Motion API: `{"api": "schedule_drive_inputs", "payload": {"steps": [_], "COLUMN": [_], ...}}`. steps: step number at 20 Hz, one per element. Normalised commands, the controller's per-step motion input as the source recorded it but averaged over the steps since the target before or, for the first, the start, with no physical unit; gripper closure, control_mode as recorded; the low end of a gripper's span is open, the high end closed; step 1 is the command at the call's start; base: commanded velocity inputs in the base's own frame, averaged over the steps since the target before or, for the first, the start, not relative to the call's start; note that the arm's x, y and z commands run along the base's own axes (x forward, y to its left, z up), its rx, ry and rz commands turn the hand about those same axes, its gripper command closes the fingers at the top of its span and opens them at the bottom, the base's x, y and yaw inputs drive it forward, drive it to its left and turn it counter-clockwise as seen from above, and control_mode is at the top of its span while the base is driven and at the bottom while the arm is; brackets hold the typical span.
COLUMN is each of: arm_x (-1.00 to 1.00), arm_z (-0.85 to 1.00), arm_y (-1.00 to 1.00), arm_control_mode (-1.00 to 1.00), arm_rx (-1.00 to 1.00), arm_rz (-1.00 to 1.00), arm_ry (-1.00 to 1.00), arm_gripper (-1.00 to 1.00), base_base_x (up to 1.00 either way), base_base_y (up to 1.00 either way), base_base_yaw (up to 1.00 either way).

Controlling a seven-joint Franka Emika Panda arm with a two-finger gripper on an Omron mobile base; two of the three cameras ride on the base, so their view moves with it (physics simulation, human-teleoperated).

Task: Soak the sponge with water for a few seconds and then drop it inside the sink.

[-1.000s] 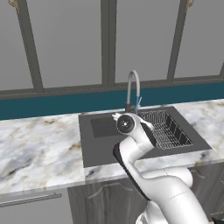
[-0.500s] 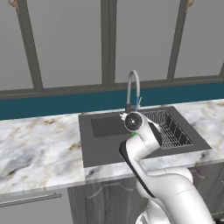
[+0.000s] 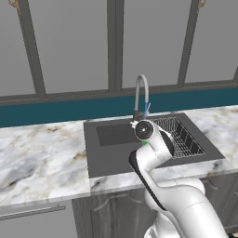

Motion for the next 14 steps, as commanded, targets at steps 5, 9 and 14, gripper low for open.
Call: {"api": "schedule_drive_inputs", "payload": {"steps": [5, 9, 14], "arm_x": [0.00, 0.00, 0.00], "arm_z": [-0.12, -0.04, -0.05], "arm_y": [-0.07, -0.03, -0.09], "arm_control_mode": [-1.00, -1.00, -1.00], "arm_rx": [0.00, 0.00, 0.00], "arm_rz": [-0.04, -0.04, -0.04], "arm_ry": [0.00, 0.00, 0.00], "arm_gripper": [1.00, 1.00, 1.00], "base_base_x": [0.00, 0.00, 0.00], "base_base_y": [0.00, 0.00, 0.00], "base_base_yaw": [0.00, 0.00, 0.00]}}
